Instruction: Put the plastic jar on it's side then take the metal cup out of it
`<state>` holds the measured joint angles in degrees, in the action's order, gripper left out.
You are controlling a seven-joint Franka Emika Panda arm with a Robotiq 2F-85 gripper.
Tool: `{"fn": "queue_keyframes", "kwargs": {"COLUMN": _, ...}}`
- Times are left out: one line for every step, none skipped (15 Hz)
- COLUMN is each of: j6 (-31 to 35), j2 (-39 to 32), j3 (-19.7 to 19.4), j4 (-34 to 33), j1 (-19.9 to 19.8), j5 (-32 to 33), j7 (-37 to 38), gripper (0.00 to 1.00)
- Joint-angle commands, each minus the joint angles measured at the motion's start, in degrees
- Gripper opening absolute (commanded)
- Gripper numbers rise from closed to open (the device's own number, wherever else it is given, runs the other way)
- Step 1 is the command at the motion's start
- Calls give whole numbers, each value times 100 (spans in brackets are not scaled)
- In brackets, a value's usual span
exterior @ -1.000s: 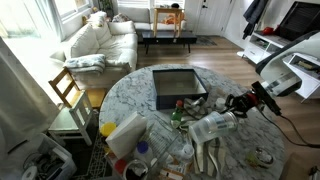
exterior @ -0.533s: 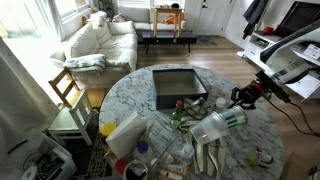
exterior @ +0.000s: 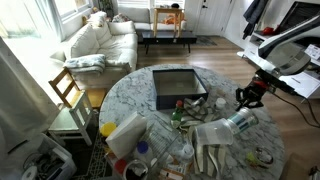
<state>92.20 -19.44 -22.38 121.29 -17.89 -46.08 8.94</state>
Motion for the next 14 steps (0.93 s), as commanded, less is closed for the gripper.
{"fn": "queue_keyframes", "kwargs": {"j6": 212, "j2": 308, "j3": 119, "j4": -61, "j1": 174, "j5": 803, "j7": 440, "gripper": 1}}
{"fn": "queue_keyframes", "kwargs": {"j6": 269, "j2": 350, "j3": 181, "j4": -96, "j1": 238, "j5": 1030, "j7": 477, "gripper": 1}}
{"fn": "queue_keyframes", "kwargs": {"j6": 315, "j2": 388, "j3": 252, "j4": -111, "j1": 285, "j5": 1246, "j7": 490, "gripper": 1}}
{"fn": "queue_keyframes", "kwargs": {"j6": 306, "j2": 398, "j3": 319, "j4": -129, "j1": 311, "j5": 1409, "j7": 501, "gripper": 1}}
{"fn": "queue_keyframes", "kwargs": {"j6": 381, "j2": 427, "j3": 378, "j4": -125, "j1": 366, "j5": 1637, "j7": 505, "gripper": 1}}
{"fn": "queue_keyframes", "kwargs": {"j6": 452, "j2": 448, "j3": 439, "j4": -110, "j1": 398, "j5": 1823, "j7": 486, "gripper": 1}}
{"fn": "queue_keyframes", "kwargs": {"j6": 674, "j2": 501, "j3": 527, "j4": -21, "j1": 468, "j5": 1949, "j7": 423, "gripper": 1}}
{"fn": "queue_keyframes", "kwargs": {"j6": 828, "j2": 523, "j3": 586, "j4": 25, "j1": 492, "j5": 2057, "j7": 369, "gripper": 1}}
{"fn": "queue_keyframes", "kwargs": {"j6": 1062, "j2": 579, "j3": 652, "j4": 103, "j1": 536, "j5": 2148, "j7": 318, "gripper": 1}}
{"fn": "queue_keyframes", "kwargs": {"j6": 1282, "j2": 616, "j3": 704, "j4": 168, "j1": 575, "j5": 2258, "j7": 293, "gripper": 1}}
{"fn": "queue_keyframes", "kwargs": {"j6": 1533, "j2": 664, "j3": 758, "j4": 252, "j1": 610, "j5": 2331, "j7": 264, "gripper": 1}}
{"fn": "queue_keyframes", "kwargs": {"j6": 1870, "j2": 724, "j3": 806, "j4": 364, "j1": 631, "j5": 2326, "j7": 210, "gripper": 1}}
{"fn": "queue_keyframes", "kwargs": {"j6": 2155, "j2": 764, "j3": 850, "j4": 436, "j1": 649, "j5": 2358, "j7": 154, "gripper": 1}}
{"fn": "queue_keyframes", "kwargs": {"j6": 2452, "j2": 815, "j3": 883, "j4": 535, "j1": 669, "j5": 2402, "j7": 112, "gripper": 1}}
